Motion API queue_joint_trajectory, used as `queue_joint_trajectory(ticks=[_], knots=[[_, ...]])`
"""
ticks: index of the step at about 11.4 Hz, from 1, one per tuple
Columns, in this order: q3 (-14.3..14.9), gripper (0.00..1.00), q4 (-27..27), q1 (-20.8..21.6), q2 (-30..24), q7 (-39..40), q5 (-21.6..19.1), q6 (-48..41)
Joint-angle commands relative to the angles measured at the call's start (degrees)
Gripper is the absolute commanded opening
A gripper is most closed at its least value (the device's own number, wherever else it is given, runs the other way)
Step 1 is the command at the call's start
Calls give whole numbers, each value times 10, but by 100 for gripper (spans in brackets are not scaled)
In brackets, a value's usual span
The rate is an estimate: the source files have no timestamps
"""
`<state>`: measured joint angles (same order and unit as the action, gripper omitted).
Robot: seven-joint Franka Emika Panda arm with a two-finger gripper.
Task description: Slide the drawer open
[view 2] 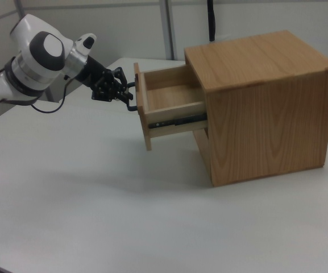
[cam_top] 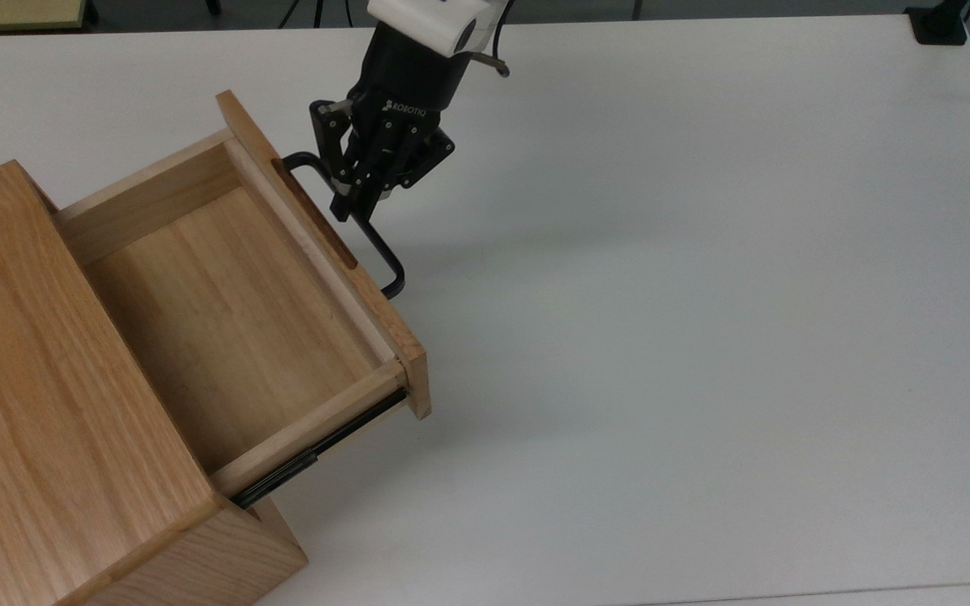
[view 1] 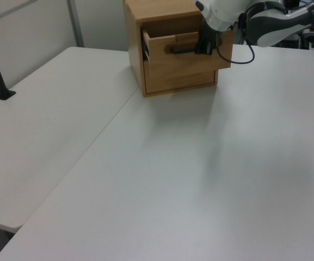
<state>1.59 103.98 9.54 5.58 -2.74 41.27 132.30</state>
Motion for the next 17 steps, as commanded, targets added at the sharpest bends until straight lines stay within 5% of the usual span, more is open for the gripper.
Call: queue_joint_trajectory(ticks=[1,3,5,8,11,13,17], knots=[[-1,12,14,29,-18,-46,-43,-26],[-1,46,13,34,-21,-46,-45,-35],[-1,76,-13,35,-27,-43,-117,-83],[0,86,-46,29,-57,-46,-255,-179],[7,87,-46,17,-92,-48,-334,-268],[7,100,-44,-5,-110,-48,-366,-354],[10,100,-47,-57,-74,15,-406,-368]])
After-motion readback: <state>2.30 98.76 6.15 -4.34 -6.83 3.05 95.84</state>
